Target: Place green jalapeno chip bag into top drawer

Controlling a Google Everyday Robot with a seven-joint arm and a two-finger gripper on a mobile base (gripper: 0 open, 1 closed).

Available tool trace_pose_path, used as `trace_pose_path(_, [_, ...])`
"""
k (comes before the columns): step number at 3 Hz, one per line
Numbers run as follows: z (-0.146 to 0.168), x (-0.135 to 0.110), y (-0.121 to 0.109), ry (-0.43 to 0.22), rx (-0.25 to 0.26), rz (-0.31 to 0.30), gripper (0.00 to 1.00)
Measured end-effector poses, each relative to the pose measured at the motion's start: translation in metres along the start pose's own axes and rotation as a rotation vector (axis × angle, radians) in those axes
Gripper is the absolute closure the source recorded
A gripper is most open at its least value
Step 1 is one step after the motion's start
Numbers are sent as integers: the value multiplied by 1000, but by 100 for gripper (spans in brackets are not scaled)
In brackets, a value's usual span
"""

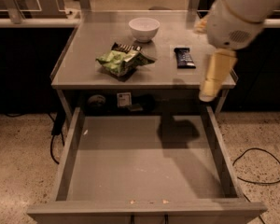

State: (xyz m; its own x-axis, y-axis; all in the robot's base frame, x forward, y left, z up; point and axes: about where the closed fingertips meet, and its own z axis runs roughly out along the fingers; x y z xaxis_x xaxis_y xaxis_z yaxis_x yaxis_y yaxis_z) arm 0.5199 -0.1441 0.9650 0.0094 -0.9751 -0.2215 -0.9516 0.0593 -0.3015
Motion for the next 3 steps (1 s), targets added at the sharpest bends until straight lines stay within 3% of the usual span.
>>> trace_pose_path(1, [23, -19, -22, -8, 5, -53, 0])
trace_pose_path(3, [84, -57, -55, -21, -37, -168, 0])
